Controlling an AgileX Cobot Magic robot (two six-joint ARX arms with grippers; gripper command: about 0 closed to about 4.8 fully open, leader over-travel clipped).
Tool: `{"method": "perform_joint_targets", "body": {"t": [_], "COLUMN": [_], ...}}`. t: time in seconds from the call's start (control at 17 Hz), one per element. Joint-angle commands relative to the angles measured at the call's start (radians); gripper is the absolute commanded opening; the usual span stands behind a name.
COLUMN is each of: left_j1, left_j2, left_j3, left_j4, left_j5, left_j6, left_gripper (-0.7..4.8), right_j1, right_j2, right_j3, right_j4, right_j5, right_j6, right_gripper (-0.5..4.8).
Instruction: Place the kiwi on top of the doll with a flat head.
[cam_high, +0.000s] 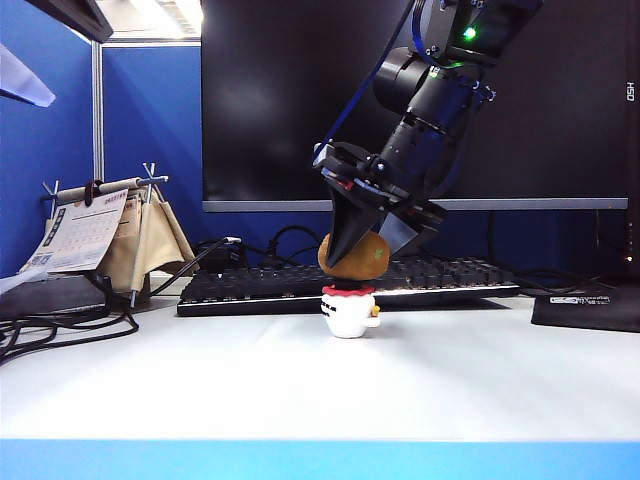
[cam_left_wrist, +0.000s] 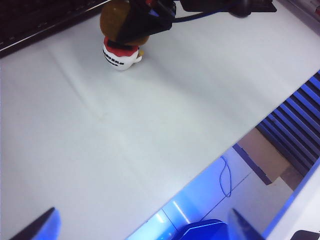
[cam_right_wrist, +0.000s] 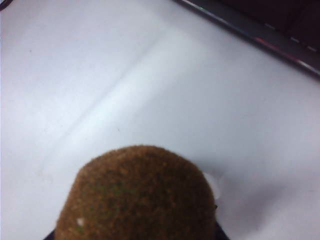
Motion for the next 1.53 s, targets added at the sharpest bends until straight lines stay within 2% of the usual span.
{"method": "perform_joint_targets", "body": {"t": [0.06, 0.18, 0.29, 0.35, 0.59, 0.65, 0.7, 0.94, 1.23, 1.35, 1.47, 1.53], "left_j1": [0.0, 0.0, 0.0, 0.0, 0.0, 0.0, 0.0, 0.0, 0.0, 0.0, 0.001, 0.0], "left_j2": [-0.002, -0.002, -0.002, -0.002, -0.002, -0.002, -0.001, 0.007, 0.008, 0.006, -0.002, -0.017], "left_j3": [0.003, 0.003, 0.003, 0.003, 0.003, 0.003, 0.003, 0.003, 0.003, 0.003, 0.003, 0.003], "left_j4": [0.01, 0.018, 0.036, 0.043, 0.052, 0.058, 0.063, 0.074, 0.074, 0.074, 0.079, 0.081], "left_j5": [-0.003, -0.003, -0.003, -0.003, -0.003, -0.009, -0.01, -0.01, -0.03, -0.026, -0.033, -0.055], "left_j6": [0.004, 0.004, 0.004, 0.004, 0.004, 0.004, 0.004, 0.004, 0.004, 0.005, 0.004, 0.005], "left_gripper": [4.36, 4.36, 4.36, 4.36, 4.36, 4.36, 4.36, 4.36, 4.35, 4.03, 3.9, 3.29], "right_j1": [0.002, 0.002, 0.002, 0.002, 0.002, 0.002, 0.002, 0.002, 0.001, 0.001, 0.001, 0.001], "right_j2": [-0.001, -0.001, -0.001, -0.002, -0.002, -0.003, -0.003, -0.003, -0.003, -0.048, -0.128, -0.188], "right_j3": [0.008, 0.008, 0.008, 0.008, 0.008, 0.009, 0.009, 0.035, 0.164, 0.191, 0.191, 0.188], "right_j4": [-0.004, -0.003, -0.003, -0.001, 0.006, 0.009, 0.012, 0.009, -0.059, -0.092, -0.093, -0.093], "right_j5": [-0.006, -0.006, -0.006, -0.006, -0.007, -0.011, -0.03, -0.031, -0.009, -0.03, -0.037, -0.048], "right_j6": [-0.004, -0.007, -0.008, -0.008, -0.009, -0.011, -0.012, -0.012, -0.025, -0.057, -0.071, -0.071], "right_gripper": [2.44, 2.82, 2.86, 3.23, 3.39, 3.69, 4.26, 4.27, 4.27, 4.21, 3.75, 3.43]}}
